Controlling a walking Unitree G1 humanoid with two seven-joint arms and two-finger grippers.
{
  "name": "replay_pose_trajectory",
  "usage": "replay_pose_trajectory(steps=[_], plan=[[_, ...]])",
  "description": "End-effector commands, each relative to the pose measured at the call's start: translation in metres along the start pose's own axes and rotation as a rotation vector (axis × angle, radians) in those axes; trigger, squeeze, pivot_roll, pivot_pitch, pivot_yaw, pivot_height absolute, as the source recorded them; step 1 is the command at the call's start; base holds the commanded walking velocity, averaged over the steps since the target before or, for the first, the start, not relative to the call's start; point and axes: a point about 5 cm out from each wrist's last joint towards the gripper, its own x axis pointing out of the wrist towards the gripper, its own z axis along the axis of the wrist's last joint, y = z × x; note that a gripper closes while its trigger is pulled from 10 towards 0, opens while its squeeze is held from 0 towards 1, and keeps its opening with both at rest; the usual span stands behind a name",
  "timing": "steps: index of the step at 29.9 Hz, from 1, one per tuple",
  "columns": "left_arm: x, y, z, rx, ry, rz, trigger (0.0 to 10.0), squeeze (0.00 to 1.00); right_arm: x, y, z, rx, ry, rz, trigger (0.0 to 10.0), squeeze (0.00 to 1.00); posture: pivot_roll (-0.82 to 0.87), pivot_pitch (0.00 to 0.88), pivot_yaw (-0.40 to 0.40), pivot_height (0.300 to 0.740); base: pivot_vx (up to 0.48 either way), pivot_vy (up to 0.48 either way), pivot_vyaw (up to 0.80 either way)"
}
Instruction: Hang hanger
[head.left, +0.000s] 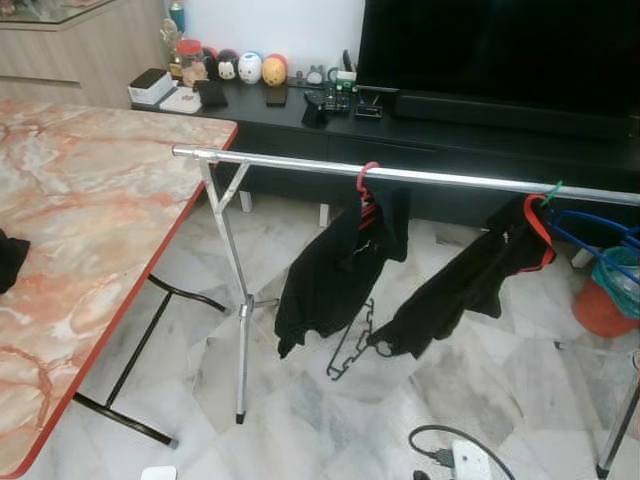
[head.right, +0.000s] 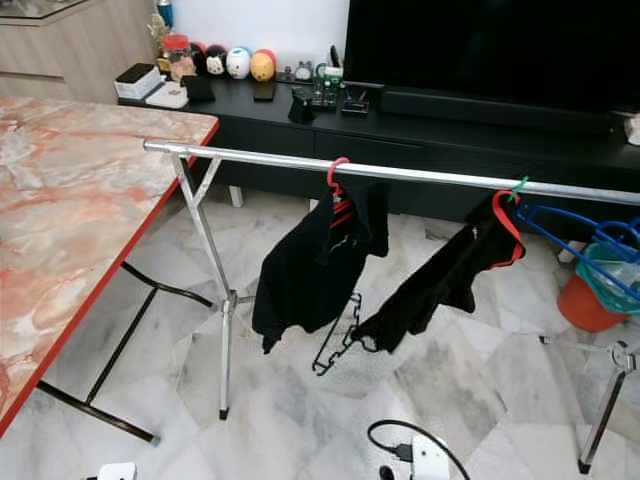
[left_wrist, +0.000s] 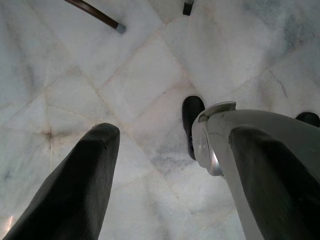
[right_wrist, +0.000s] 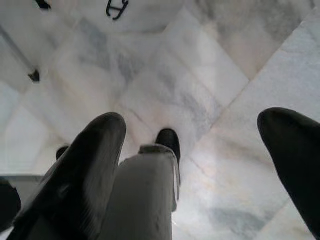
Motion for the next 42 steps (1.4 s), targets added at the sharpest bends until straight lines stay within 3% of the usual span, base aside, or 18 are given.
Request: replay_pose_trajectory(steps=[1, 6, 23, 35, 42], plan=[[-0.001, 0.0, -0.004, 0.01, 0.024, -0.006, 10.0, 0.0, 0.002, -0.001, 0.009, 0.024, -0.026, -0.01, 10.0, 0.0, -0.01, 0.005, -0.01, 0.74, 0.0, 0.0, 0.0], [0.0, 0.0, -0.004, 0.003, 0.023, -0.003, 10.0, 0.0, 0.004, -0.002, 0.02, 0.046, -0.056, -0.02, 10.0, 0.0, -0.01, 0.001, -0.01, 0.74, 0.0, 0.167, 0.0], [-0.001, 0.001, -0.004, 0.004, 0.025, -0.003, 10.0, 0.0, 0.002, -0.007, 0.013, 0.068, -0.036, -0.028, 10.0, 0.0, -0.01, 0.011, -0.008, 0.74, 0.0, 0.293, 0.0], [-0.001, 0.001, -0.004, 0.012, 0.026, -0.011, 10.0, 0.0, 0.002, -0.006, 0.017, 0.078, -0.058, -0.018, 10.0, 0.0, -0.01, 0.014, -0.006, 0.74, 0.0, 0.0, 0.0], [0.0, 0.001, -0.004, 0.018, 0.027, -0.011, 10.0, 0.0, 0.004, -0.002, 0.033, 0.042, -0.126, 0.011, 10.0, 0.0, -0.01, 0.017, -0.007, 0.74, 0.0, 0.0, 0.11]])
